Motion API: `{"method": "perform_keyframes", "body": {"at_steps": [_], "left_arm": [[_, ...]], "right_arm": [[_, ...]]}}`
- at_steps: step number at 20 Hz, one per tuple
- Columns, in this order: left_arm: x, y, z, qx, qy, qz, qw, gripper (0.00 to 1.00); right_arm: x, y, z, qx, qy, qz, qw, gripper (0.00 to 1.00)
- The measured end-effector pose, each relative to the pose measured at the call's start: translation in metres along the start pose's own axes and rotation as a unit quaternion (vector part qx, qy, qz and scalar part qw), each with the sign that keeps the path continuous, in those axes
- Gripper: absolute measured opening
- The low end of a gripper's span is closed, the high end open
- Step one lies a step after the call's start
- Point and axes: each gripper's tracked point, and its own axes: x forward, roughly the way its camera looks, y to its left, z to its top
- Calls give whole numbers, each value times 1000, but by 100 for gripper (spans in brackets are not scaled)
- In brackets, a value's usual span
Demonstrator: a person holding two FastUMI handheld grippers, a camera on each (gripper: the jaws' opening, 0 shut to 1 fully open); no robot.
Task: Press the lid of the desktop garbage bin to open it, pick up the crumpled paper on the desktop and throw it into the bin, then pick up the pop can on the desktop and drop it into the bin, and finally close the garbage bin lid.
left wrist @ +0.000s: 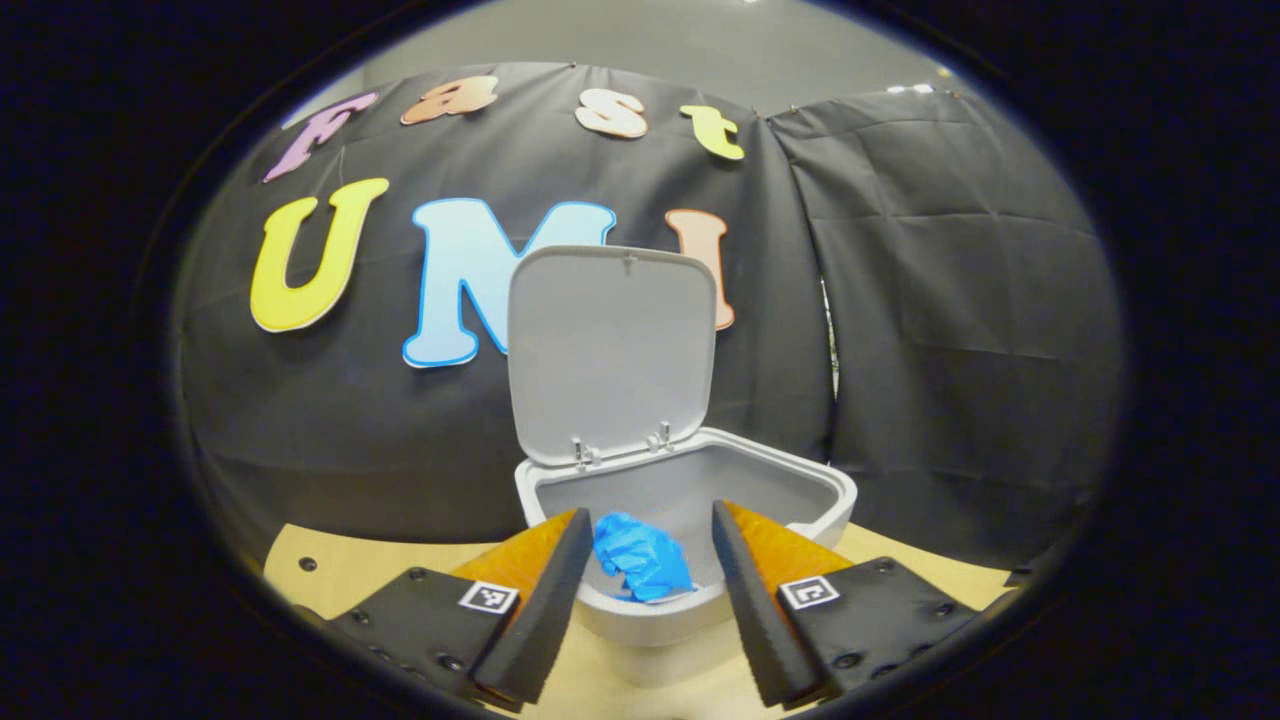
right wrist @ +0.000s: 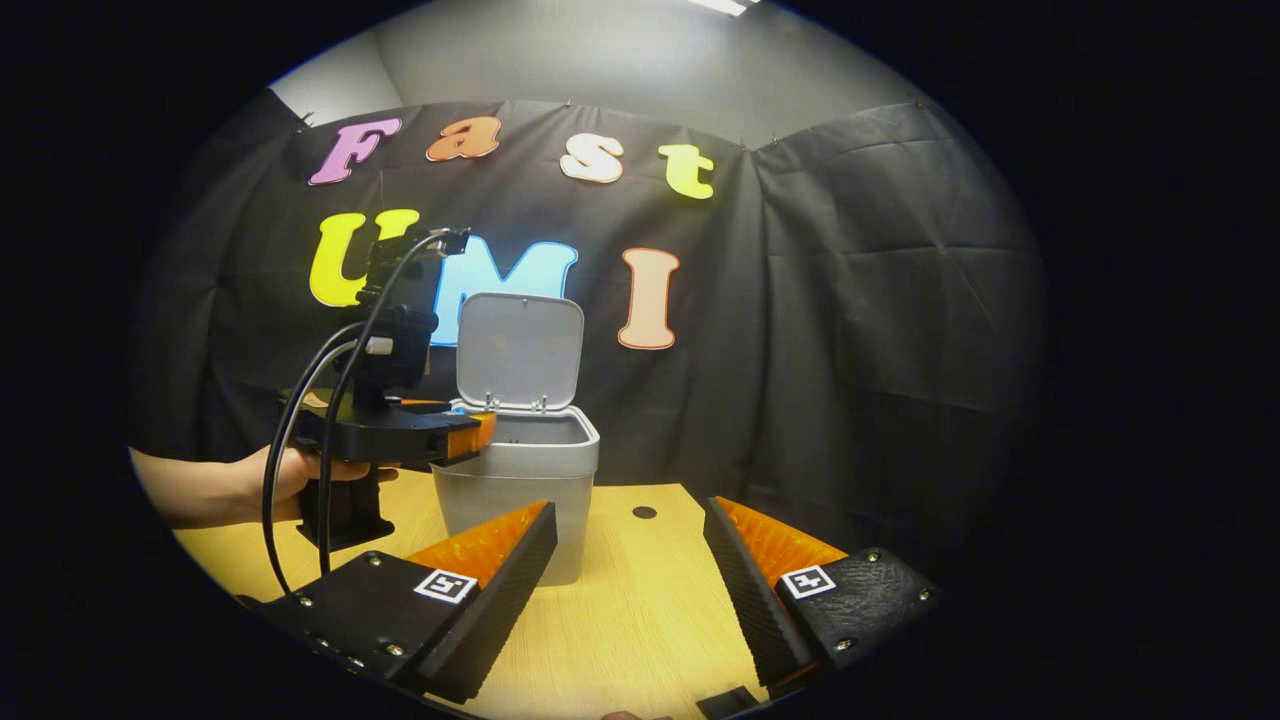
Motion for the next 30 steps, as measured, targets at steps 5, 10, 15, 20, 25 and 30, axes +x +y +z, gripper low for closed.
{"method": "perform_keyframes", "body": {"at_steps": [5, 10, 15, 20, 25, 30], "left_arm": [[-14, 5, 1, -15, 2, 3, 1000, 100], [-49, 22, 17, -17, -25, 18, 999, 100], [-92, 46, 27, -22, -50, 45, 997, 100], [-136, 71, 29, -17, -58, 80, 995, 100], [-177, 95, 16, -26, -52, 114, 992, 100], [-215, 116, 11, -39, -51, 150, 987, 100]], "right_arm": [[0, 12, 3, -2, -5, 13, 1000, 95], [6, 36, -1, -2, -5, 49, 999, 95], [9, 75, -6, 2, -1, 111, 994, 95], [2, 124, -19, 12, 10, 182, 983, 95], [-10, 168, -40, 9, 32, 244, 969, 95], [-19, 200, -66, 1, 59, 281, 958, 95]]}}
